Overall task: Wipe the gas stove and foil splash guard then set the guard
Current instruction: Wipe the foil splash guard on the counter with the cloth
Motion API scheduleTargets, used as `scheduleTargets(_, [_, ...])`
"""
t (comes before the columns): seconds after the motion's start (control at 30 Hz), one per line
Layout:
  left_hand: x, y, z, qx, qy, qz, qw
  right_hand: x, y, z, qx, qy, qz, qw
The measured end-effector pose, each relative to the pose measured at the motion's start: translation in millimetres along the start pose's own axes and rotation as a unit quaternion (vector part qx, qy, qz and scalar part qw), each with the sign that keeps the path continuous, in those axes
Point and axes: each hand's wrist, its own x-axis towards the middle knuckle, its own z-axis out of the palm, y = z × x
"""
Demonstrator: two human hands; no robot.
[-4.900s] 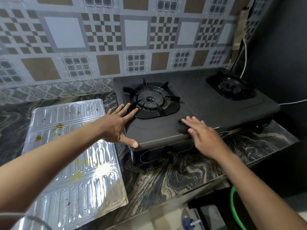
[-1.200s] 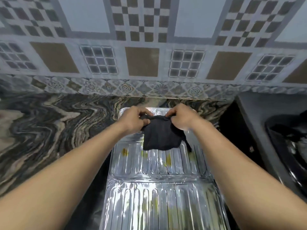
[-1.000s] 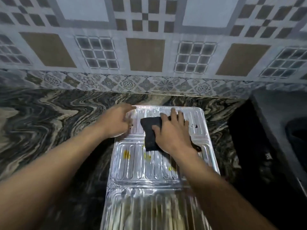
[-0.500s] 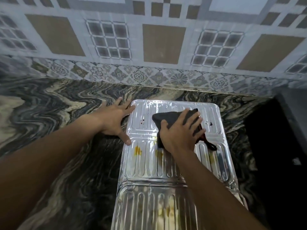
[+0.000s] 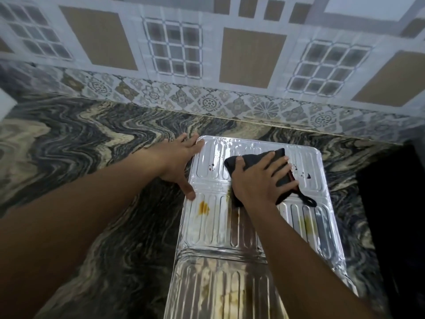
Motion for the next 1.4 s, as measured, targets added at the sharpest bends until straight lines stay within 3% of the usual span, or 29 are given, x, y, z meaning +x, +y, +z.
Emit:
scheduleTargets(0.1, [-1, -1, 1, -0.006, 0.005, 0.005, 1.0, 4, 2, 4, -0.024, 0.033, -0.062, 0.997])
scheduleTargets(0.23, [-3, 2, -1, -0.005, 0.008, 0.0, 1.0, 15, -1, 1, -0.05, 0.004, -0.202, 0.978])
scheduleTargets(0.43, [-3, 3, -2, -0.018, 0.004, -0.004, 1.0, 3, -10, 2, -0.124, -0.042, -0.422, 0.897])
scheduleTargets(0.57, [-3, 5, -4, -0.013, 0.004, -0.008, 1.0, -10, 2, 5, -0.118, -0.049, -0.475, 0.871])
scheduleTargets(0.67, [-3, 7, -4, -0.013, -0.001, -0.01, 1.0, -3, 7, 4, -0.115, -0.04, -0.455, 0.882])
scheduleTargets(0.8, [-3, 6, -4, -0.02, -0.009, -0.013, 1.0, 20, 9, -7, -0.057, -0.049, -0.372, 0.925])
scheduleTargets(1.03, [-1, 4, -1, -0.028, -0.011, -0.011, 0.999, 46, 49, -32, -0.036, -0.03, -0.304, 0.951])
scheduleTargets(1.2, [0, 4, -2, -0.025, -0.011, -0.006, 1.0, 56, 83, -42, -0.068, 0.025, -0.196, 0.978])
scheduleTargets(1.4, [1, 6, -3, -0.019, -0.019, -0.005, 1.0, 41, 95, -38, -0.049, 0.03, -0.107, 0.993])
